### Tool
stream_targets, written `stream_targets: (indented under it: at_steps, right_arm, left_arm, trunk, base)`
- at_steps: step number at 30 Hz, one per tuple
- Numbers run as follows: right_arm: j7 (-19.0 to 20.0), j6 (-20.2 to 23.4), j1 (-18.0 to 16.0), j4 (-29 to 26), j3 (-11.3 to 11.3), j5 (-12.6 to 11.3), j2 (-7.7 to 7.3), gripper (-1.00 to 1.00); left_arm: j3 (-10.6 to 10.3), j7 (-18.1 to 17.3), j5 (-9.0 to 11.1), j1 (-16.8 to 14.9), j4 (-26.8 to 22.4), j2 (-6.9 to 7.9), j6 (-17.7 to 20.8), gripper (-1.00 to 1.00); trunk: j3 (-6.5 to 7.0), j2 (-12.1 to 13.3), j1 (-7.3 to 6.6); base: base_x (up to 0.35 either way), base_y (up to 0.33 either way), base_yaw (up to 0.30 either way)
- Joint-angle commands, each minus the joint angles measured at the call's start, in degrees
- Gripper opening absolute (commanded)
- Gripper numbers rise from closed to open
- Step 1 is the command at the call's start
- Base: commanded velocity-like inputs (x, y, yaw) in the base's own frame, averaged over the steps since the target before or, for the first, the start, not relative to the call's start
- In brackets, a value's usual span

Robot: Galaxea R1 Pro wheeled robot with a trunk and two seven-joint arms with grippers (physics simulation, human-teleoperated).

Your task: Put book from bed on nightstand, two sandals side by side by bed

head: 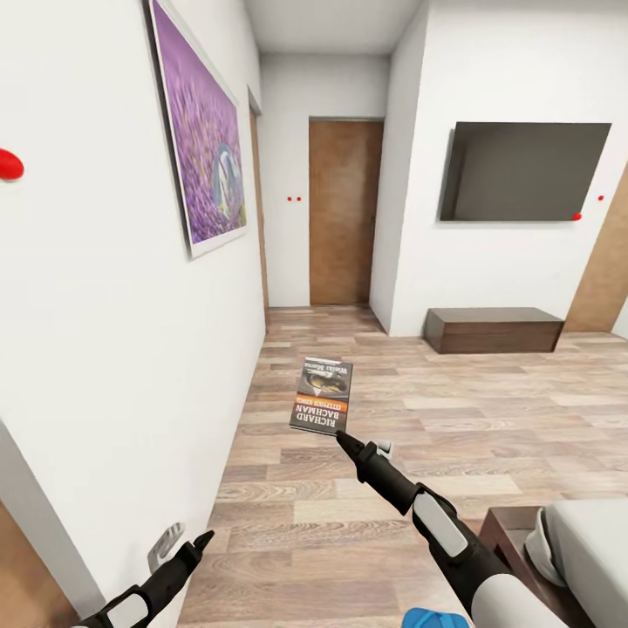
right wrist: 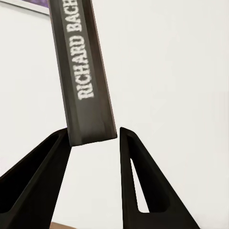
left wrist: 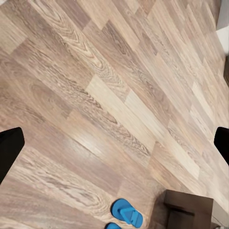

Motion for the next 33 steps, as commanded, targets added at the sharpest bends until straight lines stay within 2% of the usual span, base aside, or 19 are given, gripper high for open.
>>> stream_targets:
  at_steps: [1, 19, 33]
  right_arm:
    - [0.00, 0.34, -0.05, -0.01, 0.20, -0.64, -0.06, -1.00]
    - [0.00, 0.35, -0.05, 0.02, 0.20, -0.68, -0.06, -1.00]
    - [0.06, 0.39, -0.05, 0.02, 0.20, -0.70, -0.06, -1.00]
  left_arm:
    - [0.47, -0.22, -0.19, -0.05, 0.08, 0.02, 0.06, 1.00]
    - [0.43, -0.22, -0.28, -0.05, 0.06, -0.03, 0.06, 1.00]
    - [0.42, -0.22, -0.28, -0.05, 0.10, -0.03, 0.06, 1.00]
  trunk:
    - [-0.06, -0.03, 0.00]
    - [-0.06, -0.03, 0.00]
    - [-0.06, -0.03, 0.00]
  base:
    - [0.000, 0.000, 0.044]
    - [0.005, 0.000, 0.008]
    - [0.082, 0.000, 0.000]
